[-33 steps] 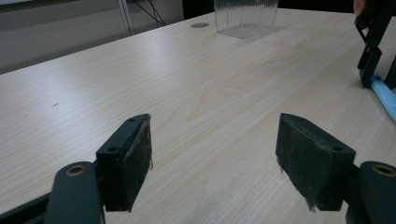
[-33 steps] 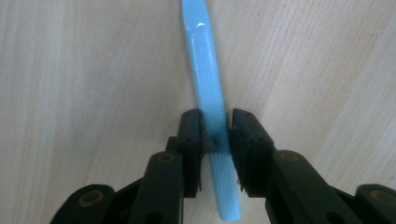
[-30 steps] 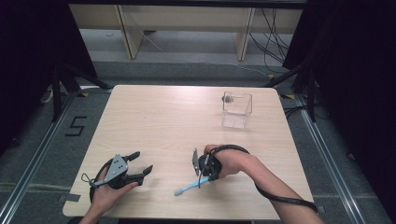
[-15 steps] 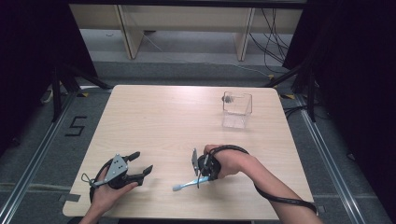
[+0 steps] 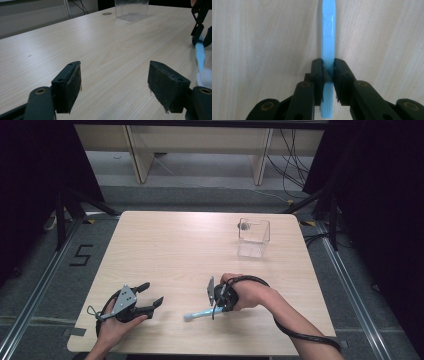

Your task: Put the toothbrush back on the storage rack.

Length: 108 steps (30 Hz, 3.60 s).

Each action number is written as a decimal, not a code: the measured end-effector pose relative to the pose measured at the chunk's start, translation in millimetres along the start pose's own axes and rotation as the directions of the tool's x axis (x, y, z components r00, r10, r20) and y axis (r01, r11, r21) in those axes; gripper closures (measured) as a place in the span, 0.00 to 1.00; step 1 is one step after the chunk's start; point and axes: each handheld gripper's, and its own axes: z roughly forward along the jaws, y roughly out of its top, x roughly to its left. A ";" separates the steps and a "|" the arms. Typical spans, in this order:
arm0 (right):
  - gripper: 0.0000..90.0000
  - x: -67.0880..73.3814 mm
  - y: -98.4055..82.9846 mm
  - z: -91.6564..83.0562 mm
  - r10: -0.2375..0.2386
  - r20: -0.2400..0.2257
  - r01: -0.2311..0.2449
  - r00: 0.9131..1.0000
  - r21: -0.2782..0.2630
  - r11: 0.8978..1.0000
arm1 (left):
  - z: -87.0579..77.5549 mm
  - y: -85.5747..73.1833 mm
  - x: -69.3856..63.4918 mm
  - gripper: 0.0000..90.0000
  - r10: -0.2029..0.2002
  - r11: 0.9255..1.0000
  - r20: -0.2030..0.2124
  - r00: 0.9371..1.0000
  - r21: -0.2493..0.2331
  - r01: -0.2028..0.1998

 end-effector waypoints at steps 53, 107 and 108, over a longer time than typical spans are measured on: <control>0.88 22.3 -140.2 -62.4 0.676 0.179 -0.341 0.715 -0.754 0.561 | 2.6 0.1 -0.6 0.30 -0.010 1.000 0.003 1.000 -0.008 0.010; 0.88 7.6 -162.6 -78.7 0.956 0.046 -0.118 0.291 -0.990 0.083 | 0.8 0.4 -0.5 0.30 -0.006 1.000 -0.002 1.000 -0.003 0.006; 0.88 6.3 -161.4 -78.4 0.957 0.038 -0.122 0.288 -0.990 0.076 | 0.8 0.4 -0.5 0.30 -0.005 1.000 -0.002 1.000 -0.003 0.005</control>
